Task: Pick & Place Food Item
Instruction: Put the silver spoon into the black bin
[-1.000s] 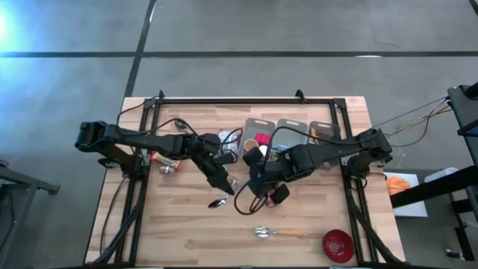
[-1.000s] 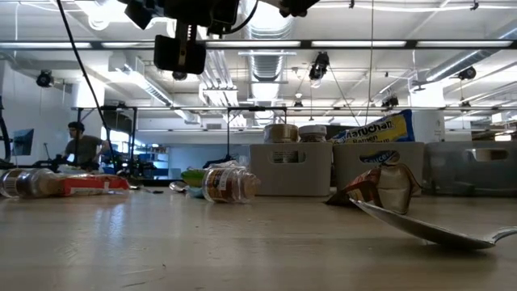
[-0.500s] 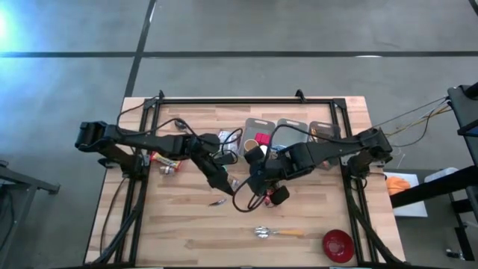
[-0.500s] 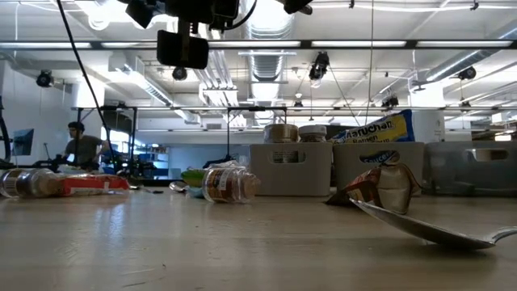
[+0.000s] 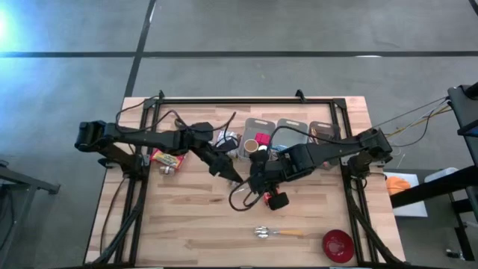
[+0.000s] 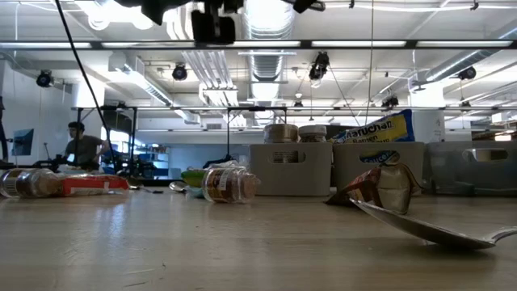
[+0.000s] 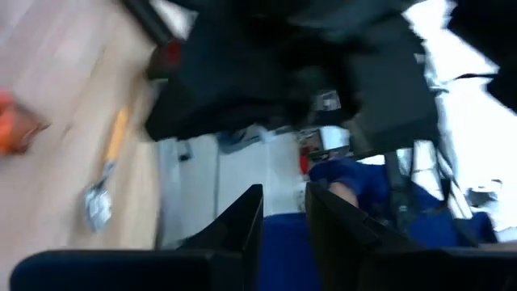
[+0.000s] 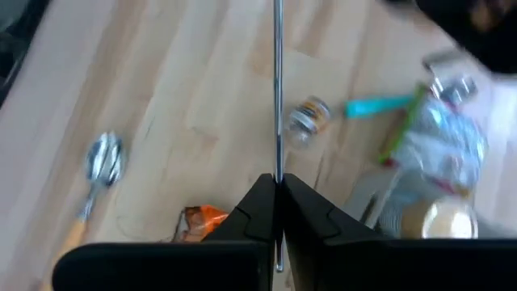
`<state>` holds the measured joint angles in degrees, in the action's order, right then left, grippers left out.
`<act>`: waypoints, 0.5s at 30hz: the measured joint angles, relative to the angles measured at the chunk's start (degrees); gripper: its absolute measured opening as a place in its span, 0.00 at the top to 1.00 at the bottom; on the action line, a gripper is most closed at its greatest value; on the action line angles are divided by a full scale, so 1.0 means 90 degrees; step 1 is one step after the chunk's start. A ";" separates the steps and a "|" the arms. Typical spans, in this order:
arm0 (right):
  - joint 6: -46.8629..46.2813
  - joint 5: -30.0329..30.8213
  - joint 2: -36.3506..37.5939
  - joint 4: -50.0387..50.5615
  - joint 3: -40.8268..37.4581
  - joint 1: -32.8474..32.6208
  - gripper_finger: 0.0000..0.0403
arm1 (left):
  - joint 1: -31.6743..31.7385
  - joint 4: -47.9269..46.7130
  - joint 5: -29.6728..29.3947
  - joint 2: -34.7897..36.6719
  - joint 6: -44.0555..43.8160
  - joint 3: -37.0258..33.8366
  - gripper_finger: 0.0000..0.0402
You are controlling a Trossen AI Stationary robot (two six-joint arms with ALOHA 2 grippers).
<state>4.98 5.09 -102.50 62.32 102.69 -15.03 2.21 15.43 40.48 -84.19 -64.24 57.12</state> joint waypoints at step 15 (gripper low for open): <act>-0.3007 0.1437 0.0163 0.1064 -0.0135 0.0032 0.98 | 0.1014 -0.0048 -0.1233 0.1519 0.0748 -0.0002 0.75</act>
<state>-22.08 18.03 -101.03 71.90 101.48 -14.74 11.33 15.00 29.39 -70.51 -57.51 57.10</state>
